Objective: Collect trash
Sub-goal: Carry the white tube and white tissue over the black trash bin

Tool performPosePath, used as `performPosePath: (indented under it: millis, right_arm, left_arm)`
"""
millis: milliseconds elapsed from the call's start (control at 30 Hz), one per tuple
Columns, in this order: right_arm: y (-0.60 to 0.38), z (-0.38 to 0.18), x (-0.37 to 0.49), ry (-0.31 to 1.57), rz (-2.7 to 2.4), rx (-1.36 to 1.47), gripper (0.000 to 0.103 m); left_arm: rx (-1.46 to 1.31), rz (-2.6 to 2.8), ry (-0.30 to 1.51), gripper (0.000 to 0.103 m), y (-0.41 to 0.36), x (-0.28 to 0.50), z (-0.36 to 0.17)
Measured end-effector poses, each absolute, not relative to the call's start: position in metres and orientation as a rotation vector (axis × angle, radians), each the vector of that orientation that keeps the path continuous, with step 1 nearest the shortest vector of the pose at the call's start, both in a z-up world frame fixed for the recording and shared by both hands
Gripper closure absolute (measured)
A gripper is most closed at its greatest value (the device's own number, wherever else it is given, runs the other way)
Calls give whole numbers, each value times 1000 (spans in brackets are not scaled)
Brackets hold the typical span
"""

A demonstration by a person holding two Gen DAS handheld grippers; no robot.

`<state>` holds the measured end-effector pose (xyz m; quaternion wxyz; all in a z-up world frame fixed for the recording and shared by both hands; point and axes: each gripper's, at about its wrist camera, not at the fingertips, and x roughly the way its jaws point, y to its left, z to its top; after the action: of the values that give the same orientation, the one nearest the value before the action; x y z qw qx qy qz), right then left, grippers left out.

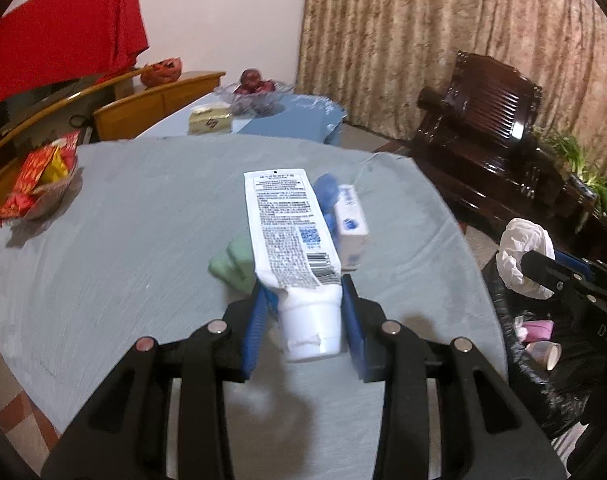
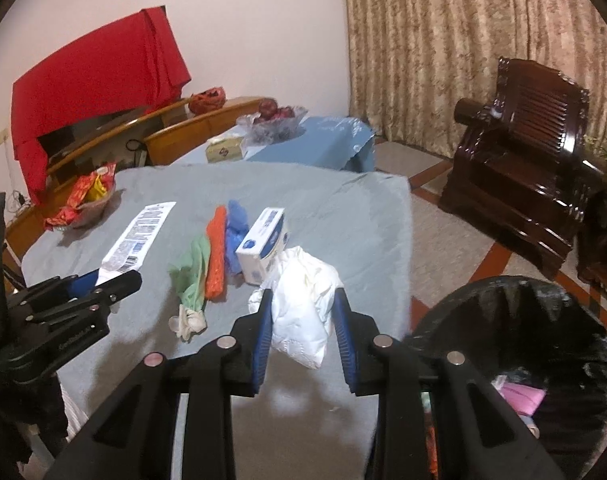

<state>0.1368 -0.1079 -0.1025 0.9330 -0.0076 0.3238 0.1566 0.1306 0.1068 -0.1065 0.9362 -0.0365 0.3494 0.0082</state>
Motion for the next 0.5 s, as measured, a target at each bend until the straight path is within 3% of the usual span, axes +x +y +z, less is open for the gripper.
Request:
performPosePath:
  millis: [500]
  right_arm:
    - [-190,-59,100,578,178,8,74]
  left_arm:
    - [-22,-161,644,69,19,121,-69]
